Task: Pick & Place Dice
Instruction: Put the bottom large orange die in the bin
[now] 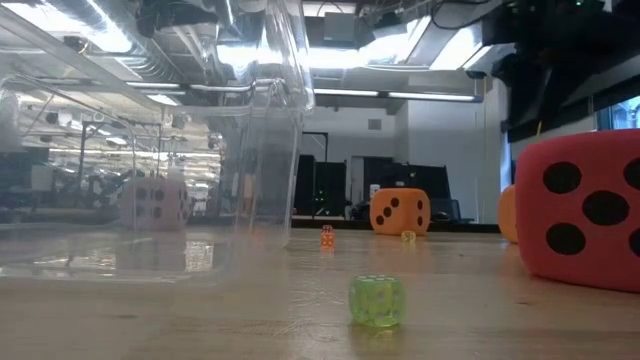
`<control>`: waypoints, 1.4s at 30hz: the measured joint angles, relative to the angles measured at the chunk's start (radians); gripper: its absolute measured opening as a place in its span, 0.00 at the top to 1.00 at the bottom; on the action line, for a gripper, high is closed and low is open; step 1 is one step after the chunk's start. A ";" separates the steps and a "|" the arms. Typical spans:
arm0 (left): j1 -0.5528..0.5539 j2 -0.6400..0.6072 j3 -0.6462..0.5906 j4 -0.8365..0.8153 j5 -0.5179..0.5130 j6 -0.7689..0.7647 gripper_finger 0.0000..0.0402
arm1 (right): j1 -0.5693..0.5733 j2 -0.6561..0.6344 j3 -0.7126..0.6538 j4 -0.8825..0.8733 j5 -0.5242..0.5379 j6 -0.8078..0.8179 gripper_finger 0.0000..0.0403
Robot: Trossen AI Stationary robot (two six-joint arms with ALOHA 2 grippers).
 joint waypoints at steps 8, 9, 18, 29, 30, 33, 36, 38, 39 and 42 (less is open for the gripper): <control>0.041 0.000 0.000 -0.042 0.034 0.011 0.28 | -0.019 0.112 0.000 -0.134 0.100 0.121 0.18; 0.044 0.000 0.000 -0.047 0.043 0.011 0.28 | -0.017 0.131 0.000 -0.141 0.093 0.106 0.18; 0.058 0.000 0.000 -0.048 0.054 0.011 0.28 | -0.003 0.219 0.000 -0.067 0.040 0.127 0.18; 0.058 0.000 0.000 -0.052 0.053 0.011 0.28 | -0.035 0.223 0.000 -0.066 0.024 0.687 0.19; 0.058 0.000 0.000 -0.052 0.053 0.011 0.28 | -0.048 0.227 0.000 -0.066 0.005 0.742 0.19; 0.058 0.000 0.000 -0.052 0.053 0.011 0.28 | -0.073 0.246 0.000 -0.058 -0.050 0.828 0.19; 0.058 0.000 0.000 -0.051 0.053 0.011 0.28 | -0.078 0.265 0.000 -0.012 -0.050 0.799 0.18; 0.058 0.000 0.000 -0.052 0.053 0.011 0.28 | -0.078 0.274 0.000 0.023 -0.005 0.798 0.18; 0.058 0.000 0.000 -0.051 0.053 0.011 0.28 | -0.078 0.277 0.000 0.030 0.009 0.818 0.18; 0.058 0.000 0.000 -0.052 0.053 0.012 0.28 | -0.078 0.279 0.000 0.031 0.027 0.867 0.18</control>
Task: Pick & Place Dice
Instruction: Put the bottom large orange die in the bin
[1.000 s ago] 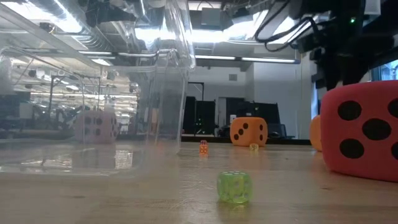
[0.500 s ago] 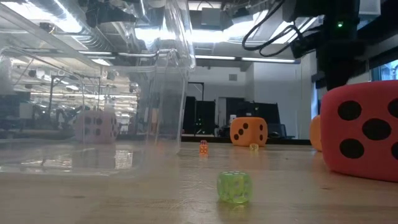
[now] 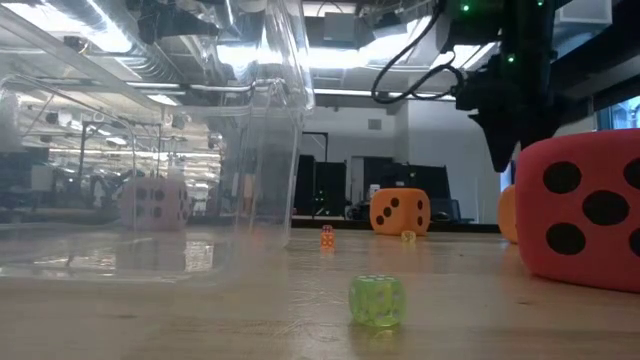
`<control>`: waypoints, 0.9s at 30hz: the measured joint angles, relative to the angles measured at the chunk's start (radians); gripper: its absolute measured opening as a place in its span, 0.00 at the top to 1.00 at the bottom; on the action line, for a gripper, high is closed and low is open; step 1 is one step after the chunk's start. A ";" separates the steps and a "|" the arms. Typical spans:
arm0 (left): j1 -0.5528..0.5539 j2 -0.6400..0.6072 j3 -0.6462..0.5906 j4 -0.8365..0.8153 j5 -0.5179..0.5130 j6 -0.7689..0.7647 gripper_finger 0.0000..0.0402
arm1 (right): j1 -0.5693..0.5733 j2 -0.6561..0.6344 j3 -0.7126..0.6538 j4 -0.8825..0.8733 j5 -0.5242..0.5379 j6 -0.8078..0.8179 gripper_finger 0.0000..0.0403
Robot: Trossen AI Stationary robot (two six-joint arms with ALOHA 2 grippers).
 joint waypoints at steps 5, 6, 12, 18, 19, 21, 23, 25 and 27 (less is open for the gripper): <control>0.000 0.000 0.000 0.000 0.000 0.000 0.28 | 0.000 0.000 0.000 -0.001 0.038 0.000 0.19; 0.000 0.000 0.000 0.000 0.000 0.000 0.28 | 0.000 0.000 0.000 0.000 0.045 -0.009 0.19; 0.000 0.000 0.000 0.000 0.000 0.000 0.28 | 0.000 0.000 0.000 -0.001 0.042 -0.018 0.19; 0.000 0.000 0.000 0.000 0.000 0.000 0.28 | 0.001 0.000 0.000 -0.001 0.039 -0.068 0.19; 0.000 0.000 0.000 0.000 0.000 0.000 0.28 | 0.001 0.000 0.000 -0.001 0.036 -0.070 0.19; 0.000 0.000 0.000 0.000 0.000 0.000 0.28 | 0.000 0.000 0.000 -0.001 0.032 -0.068 0.20; 0.000 0.000 0.000 0.000 0.000 0.000 0.28 | 0.000 0.000 0.000 -0.002 0.027 -0.062 0.20; 0.000 0.000 0.000 0.000 0.000 0.001 0.28 | 0.001 0.000 0.000 -0.007 0.021 -0.049 0.20; 0.000 0.000 0.000 0.000 0.000 0.001 0.28 | 0.001 0.006 0.000 -0.017 0.033 -0.046 0.20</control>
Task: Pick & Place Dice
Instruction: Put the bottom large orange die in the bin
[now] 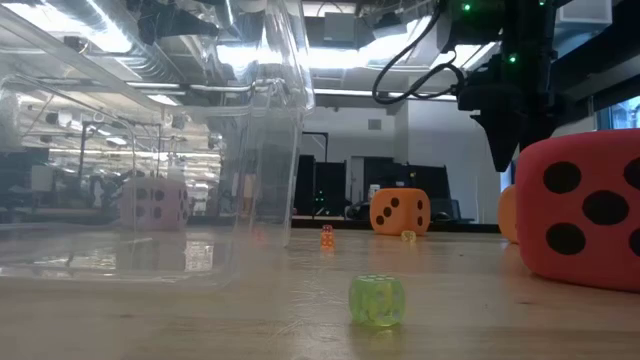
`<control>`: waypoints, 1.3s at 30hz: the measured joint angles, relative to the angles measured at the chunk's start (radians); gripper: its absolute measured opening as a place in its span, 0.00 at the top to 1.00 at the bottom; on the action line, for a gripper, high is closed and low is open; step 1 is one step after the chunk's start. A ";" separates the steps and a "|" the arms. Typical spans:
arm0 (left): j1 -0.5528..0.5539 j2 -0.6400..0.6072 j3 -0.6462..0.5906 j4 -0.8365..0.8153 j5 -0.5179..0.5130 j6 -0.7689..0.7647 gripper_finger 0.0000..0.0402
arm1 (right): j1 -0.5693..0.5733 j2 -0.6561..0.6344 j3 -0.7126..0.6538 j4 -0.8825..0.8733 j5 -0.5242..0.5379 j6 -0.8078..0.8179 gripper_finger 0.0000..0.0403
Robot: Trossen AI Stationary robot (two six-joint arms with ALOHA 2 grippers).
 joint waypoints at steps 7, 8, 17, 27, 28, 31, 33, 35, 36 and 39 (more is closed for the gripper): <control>0.000 0.000 0.000 0.000 0.000 0.001 0.28 | -0.003 0.069 -0.001 -0.025 0.039 -0.051 0.20; 0.000 0.000 0.000 0.000 0.000 0.001 0.28 | -0.003 0.084 -0.001 -0.025 0.037 -0.051 0.19; 0.000 0.000 0.000 0.000 0.000 -0.001 0.28 | -0.003 0.210 0.003 -0.055 0.044 -0.053 0.10; 0.000 0.000 0.000 -0.001 0.009 -0.027 0.28 | 0.002 0.361 0.007 -0.103 0.130 -0.029 0.10; 0.000 0.000 0.000 0.000 0.017 -0.027 0.28 | 0.005 0.366 0.007 -0.103 0.129 -0.029 0.11; 0.000 0.000 0.000 -0.001 0.022 -0.027 0.28 | 0.014 0.368 0.007 -0.101 0.130 -0.017 0.12; 0.000 0.000 0.000 -0.001 0.022 -0.028 0.28 | 0.014 0.369 0.006 -0.101 0.132 -0.009 0.13; 0.000 0.000 0.000 0.000 0.022 -0.027 0.28 | 0.014 0.369 0.006 -0.101 0.133 -0.009 0.15; 0.000 0.000 0.000 -0.001 0.022 -0.028 0.28 | 0.014 0.369 0.005 -0.101 0.134 -0.009 0.16; 0.000 0.000 0.000 -0.001 0.022 -0.028 0.28 | 0.014 0.370 0.005 -0.102 0.136 -0.008 0.22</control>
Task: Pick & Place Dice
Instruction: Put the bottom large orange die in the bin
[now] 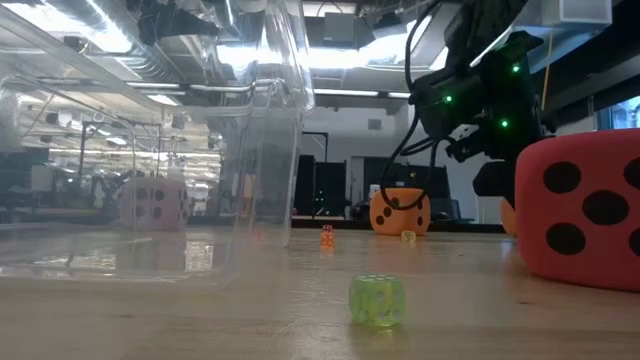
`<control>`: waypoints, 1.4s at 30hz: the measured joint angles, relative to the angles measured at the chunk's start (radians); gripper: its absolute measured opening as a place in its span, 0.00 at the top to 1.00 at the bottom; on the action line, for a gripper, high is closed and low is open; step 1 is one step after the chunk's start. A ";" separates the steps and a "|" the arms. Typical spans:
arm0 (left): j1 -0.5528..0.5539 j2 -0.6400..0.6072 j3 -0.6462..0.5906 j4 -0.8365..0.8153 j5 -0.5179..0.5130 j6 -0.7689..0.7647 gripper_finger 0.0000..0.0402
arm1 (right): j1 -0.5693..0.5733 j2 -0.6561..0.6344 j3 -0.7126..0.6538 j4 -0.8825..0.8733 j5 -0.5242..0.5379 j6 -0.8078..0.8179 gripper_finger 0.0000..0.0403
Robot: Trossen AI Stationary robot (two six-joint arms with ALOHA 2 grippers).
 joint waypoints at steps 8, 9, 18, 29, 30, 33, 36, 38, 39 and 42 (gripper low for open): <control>0.000 0.000 0.000 0.000 0.000 -0.009 0.28 | 0.000 -0.001 0.001 -0.014 0.002 0.004 0.51; 0.000 0.000 0.000 0.000 0.000 -0.017 0.28 | 0.000 -0.001 0.001 -0.014 0.002 0.004 0.52; 0.000 0.000 0.000 0.000 0.001 -0.026 0.28 | 0.001 -0.008 0.001 -0.016 -0.001 -0.020 0.58; 0.000 0.000 0.000 0.000 0.000 -0.026 0.28 | -0.005 -0.104 0.004 -0.010 -0.079 -0.043 0.69; 0.000 0.000 0.000 0.000 0.000 -0.026 0.28 | -0.005 -0.112 0.004 -0.010 -0.091 -0.057 0.69; 0.000 0.000 0.000 0.001 0.000 -0.026 0.28 | -0.004 -0.138 0.004 -0.012 -0.132 -0.092 0.71; 0.000 0.000 0.000 0.002 0.001 -0.027 0.28 | -0.004 -0.170 0.004 -0.012 -0.165 -0.100 0.77; 0.000 0.000 0.000 0.005 0.001 -0.040 0.28 | -0.003 -0.196 0.005 -0.009 -0.182 -0.098 0.78; 0.000 0.000 0.000 0.004 0.001 -0.048 0.28 | -0.003 -0.207 0.005 -0.008 -0.186 -0.098 0.78; 0.000 0.000 0.000 0.004 0.001 -0.052 0.28 | -0.007 -0.232 0.006 -0.002 -0.195 -0.096 0.78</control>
